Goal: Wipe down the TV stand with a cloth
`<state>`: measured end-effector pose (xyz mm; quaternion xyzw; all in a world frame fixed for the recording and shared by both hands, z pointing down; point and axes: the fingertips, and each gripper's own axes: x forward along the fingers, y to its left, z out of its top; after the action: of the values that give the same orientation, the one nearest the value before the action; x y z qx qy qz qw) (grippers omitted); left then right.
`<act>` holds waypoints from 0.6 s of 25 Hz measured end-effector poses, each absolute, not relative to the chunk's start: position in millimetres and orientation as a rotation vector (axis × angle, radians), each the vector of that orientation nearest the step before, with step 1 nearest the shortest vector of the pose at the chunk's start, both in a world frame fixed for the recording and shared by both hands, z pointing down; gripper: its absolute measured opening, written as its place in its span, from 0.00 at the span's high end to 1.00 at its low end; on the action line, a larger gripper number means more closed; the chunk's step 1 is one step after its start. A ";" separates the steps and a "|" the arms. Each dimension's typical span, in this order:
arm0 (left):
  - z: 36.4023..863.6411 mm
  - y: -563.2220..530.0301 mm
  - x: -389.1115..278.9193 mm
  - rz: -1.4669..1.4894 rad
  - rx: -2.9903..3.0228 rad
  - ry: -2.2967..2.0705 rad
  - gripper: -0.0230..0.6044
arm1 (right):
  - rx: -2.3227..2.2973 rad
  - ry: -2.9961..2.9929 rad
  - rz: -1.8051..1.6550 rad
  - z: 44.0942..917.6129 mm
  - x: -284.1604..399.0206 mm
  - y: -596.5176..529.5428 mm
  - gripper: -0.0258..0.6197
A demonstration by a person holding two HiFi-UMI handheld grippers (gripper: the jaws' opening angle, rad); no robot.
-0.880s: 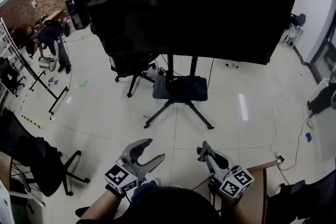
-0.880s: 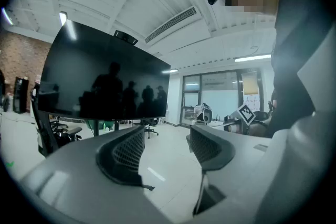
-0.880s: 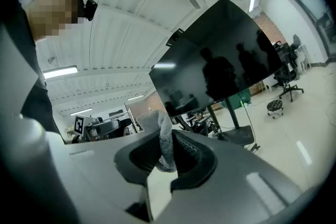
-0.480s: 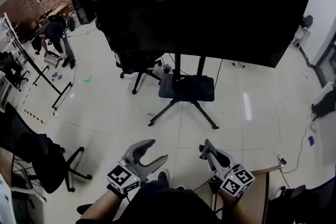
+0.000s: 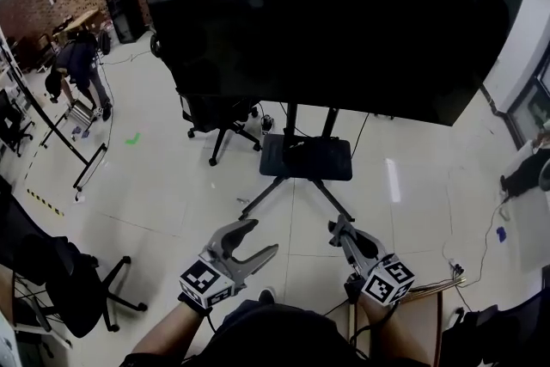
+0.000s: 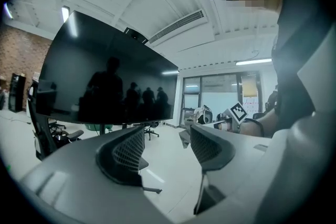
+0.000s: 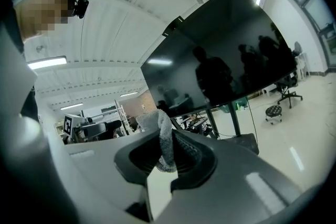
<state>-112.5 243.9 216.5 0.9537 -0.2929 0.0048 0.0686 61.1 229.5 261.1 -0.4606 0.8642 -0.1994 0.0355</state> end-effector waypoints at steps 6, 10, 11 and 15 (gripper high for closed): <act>225.2 208.7 -129.4 0.057 2.892 -0.819 0.49 | -1.515 2.679 -0.533 264.2 44.9 177.4 0.89; 235.8 188.7 -135.4 0.045 2.895 -0.800 0.49 | -1.577 2.724 -0.522 278.0 39.5 150.0 0.89; 239.7 183.2 -137.7 0.048 2.891 -0.801 0.49 | -1.592 2.733 -0.518 282.2 38.8 142.3 0.89; 251.1 163.8 -142.6 0.071 2.862 -0.816 0.49 | -1.634 2.758 -0.516 303.1 40.6 109.9 0.89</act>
<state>-142.6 163.8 251.1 0.9582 -0.2731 0.0236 0.0823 40.6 109.9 303.1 -0.5027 0.8482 -0.1587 -0.0526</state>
